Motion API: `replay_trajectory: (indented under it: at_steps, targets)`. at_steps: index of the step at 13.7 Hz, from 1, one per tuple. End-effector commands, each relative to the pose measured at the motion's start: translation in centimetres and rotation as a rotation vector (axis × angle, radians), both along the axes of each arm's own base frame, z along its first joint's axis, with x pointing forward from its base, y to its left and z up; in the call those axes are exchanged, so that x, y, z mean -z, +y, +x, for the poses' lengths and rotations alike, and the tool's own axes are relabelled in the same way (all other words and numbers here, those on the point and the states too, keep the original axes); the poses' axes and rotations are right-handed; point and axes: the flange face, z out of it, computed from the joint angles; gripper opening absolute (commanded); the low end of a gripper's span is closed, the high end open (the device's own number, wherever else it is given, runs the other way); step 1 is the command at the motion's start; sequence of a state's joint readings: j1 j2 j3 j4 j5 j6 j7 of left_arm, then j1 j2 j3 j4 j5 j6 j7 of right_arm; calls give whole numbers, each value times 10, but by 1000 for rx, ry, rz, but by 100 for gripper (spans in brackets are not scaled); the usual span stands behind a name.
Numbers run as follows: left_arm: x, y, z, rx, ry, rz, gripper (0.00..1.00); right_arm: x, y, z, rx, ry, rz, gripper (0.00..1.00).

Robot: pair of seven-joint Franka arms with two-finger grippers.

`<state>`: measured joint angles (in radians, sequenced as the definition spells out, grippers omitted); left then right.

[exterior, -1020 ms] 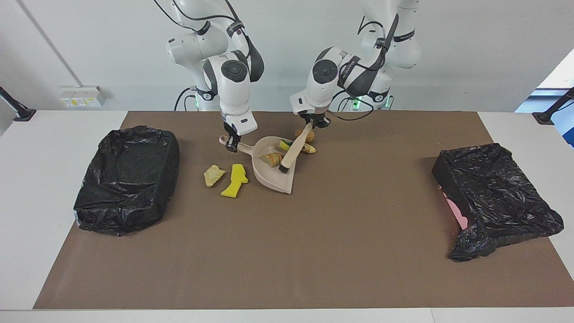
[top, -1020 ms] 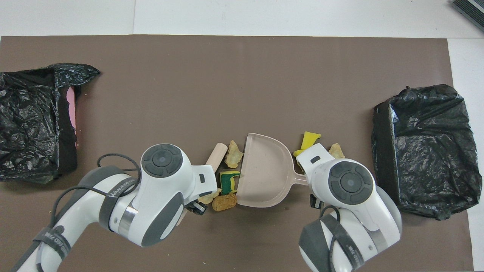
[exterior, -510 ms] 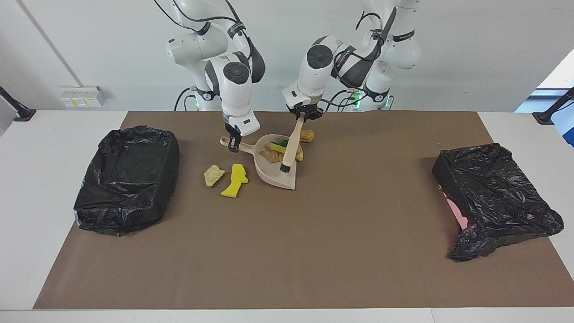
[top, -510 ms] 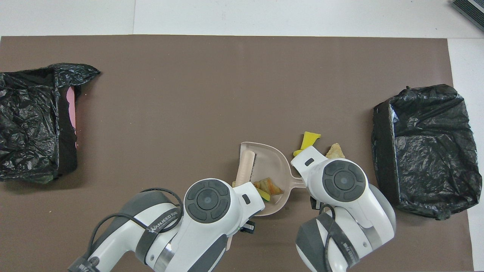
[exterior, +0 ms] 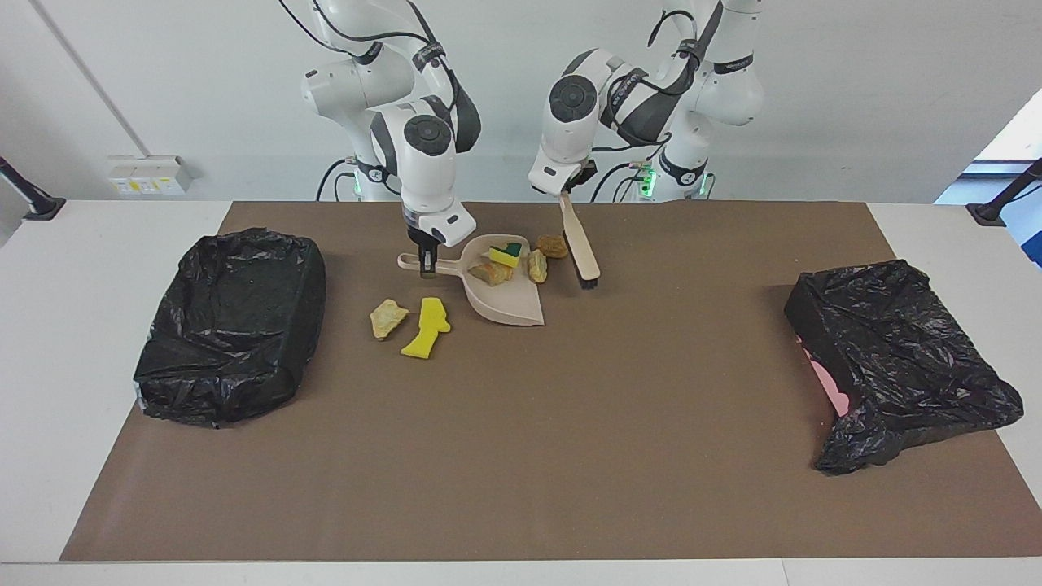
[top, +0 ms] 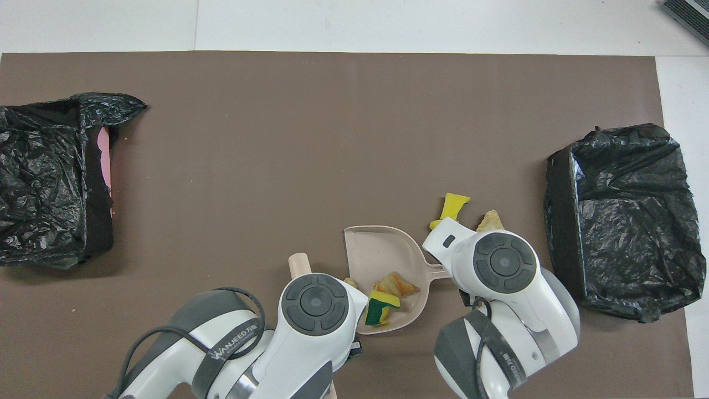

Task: Sweep and dump trash in bin
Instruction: 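Brush the remaining trash into the dustpan with the left gripper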

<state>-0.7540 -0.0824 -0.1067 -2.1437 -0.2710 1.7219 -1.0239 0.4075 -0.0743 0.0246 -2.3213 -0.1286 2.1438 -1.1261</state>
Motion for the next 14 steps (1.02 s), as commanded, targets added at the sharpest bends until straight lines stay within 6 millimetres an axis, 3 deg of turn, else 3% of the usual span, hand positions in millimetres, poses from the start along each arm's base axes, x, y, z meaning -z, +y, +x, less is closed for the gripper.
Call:
replay_trajectory:
  at_steps: [1, 2, 6, 9, 14]
  targets:
    - [4, 11, -34, -143, -33, 65, 0, 1, -5, 6, -54, -4, -8, 0]
    - [15, 15, -37, -219, -49, 88, 0, 1, -5, 6, -54, -4, -8, 0]
    - [52, -3, -69, -348, -90, 65, 0, 7, -5, 5, -51, 3, -14, 0]
    - [70, -24, -63, -434, -128, -7, 0, 12, -5, 5, -43, 5, -15, 0]
    - [66, -60, -17, -493, -251, -222, 0, 11, -5, 5, -38, 5, -16, 0]
